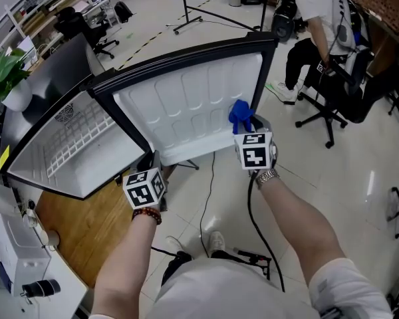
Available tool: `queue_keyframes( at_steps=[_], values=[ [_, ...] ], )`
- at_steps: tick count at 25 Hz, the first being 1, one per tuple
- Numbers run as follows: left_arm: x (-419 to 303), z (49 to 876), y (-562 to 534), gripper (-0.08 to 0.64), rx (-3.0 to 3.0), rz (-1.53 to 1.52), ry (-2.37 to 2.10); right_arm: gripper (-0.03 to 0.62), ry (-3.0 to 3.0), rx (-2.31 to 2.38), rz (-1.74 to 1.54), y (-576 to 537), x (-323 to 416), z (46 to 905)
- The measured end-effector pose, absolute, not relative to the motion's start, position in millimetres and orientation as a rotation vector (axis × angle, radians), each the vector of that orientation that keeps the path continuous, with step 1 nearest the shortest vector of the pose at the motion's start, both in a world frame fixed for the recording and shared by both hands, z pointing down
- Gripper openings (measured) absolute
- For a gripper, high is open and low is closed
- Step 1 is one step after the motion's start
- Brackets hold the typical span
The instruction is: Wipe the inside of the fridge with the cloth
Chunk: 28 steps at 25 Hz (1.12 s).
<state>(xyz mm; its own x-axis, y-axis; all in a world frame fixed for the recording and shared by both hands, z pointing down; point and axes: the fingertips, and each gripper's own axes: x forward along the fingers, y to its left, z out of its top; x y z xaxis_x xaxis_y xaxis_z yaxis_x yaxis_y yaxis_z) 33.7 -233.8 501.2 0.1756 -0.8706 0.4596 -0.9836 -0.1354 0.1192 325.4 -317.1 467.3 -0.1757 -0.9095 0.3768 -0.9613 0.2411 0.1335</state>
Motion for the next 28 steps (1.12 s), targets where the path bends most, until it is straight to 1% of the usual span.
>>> queue_keyframes(
  at_steps=[3,6,10,16,23,28],
  values=[
    [34.7,500.7,-233.8,0.061,2.069,0.381,-1.741,0.076,-2.191,1.697,0.182,-306.3,316.9,459.2],
    [36.0,498.9,-232.9,0.061,2.08,0.368,-1.731,0.076,-2.275,1.634,0.163,-286.7,292.9,449.7],
    [36.8,495.8,-229.1,0.061,2.102,0.351,-1.721,0.076,-2.397,1.473,0.145,-252.1,239.9,450.3],
    [29.9,493.5,-219.1,0.063,2.112,0.331,-1.721,0.077,-2.471,1.254,0.169,-216.5,162.0,478.0],
    [5.2,492.8,-203.3,0.063,2.087,0.323,-1.748,0.075,-2.503,1.111,0.156,-213.3,91.3,500.7],
    [-10.2,496.3,-194.3,0.063,2.072,0.326,-1.754,0.076,-2.479,1.076,0.165,-224.6,68.7,519.3]
  ],
)
